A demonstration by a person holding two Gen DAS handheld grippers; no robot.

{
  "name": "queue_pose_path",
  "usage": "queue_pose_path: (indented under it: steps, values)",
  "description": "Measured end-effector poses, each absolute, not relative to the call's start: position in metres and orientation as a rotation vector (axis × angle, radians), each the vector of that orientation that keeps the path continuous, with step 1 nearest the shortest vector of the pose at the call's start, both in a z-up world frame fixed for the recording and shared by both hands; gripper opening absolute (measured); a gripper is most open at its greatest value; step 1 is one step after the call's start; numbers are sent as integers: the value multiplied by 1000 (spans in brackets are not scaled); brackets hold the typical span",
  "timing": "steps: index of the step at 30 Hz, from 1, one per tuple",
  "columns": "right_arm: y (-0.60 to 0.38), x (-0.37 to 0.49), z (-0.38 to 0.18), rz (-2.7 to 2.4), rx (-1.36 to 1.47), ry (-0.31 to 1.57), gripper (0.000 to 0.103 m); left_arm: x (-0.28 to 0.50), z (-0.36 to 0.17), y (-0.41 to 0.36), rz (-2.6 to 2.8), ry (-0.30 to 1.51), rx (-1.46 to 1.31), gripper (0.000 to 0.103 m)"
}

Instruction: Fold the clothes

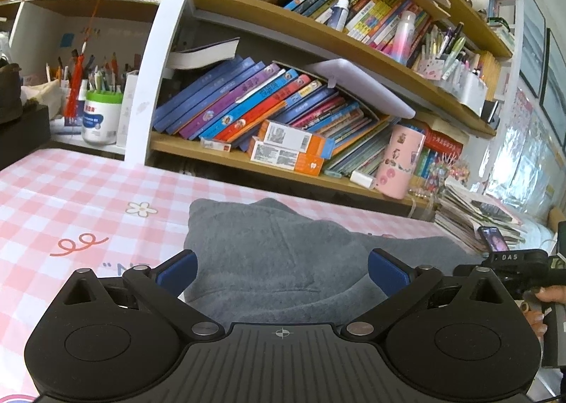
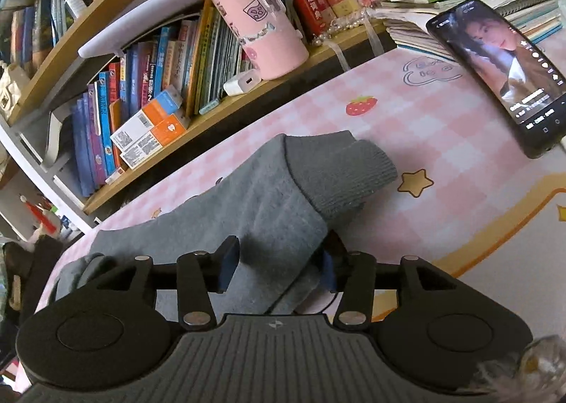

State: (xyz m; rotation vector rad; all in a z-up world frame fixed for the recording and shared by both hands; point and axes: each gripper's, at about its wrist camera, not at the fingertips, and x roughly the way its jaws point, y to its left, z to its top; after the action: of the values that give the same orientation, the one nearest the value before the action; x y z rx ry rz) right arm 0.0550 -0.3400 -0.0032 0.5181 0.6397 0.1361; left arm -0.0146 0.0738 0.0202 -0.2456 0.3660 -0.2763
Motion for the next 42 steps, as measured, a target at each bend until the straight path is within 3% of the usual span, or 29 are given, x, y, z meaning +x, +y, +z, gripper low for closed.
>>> queue_pose_path:
  steps: [1,3,6,23,33,42]
  values:
    - [-340,57,-3,140,515,641,44,-15,20,74,-277,367,-247,103]
    - [-338,60,-4,147,496,645,29,-14,20,74,-278,367,-247,103]
    - [-340,60,-7,181,492,633,24,-14,20,74,-276,371,-246,103]
    - [-328,42,52,266,427,458,22,-14,20,84,-296,357,-322,103]
    - [-223,12,117,562,199,312,20,-36,34,118,-209,129,-511,103]
    - [-99,-17,77,803,-182,360,20,-49,36,143,-142,-8,-658,103]
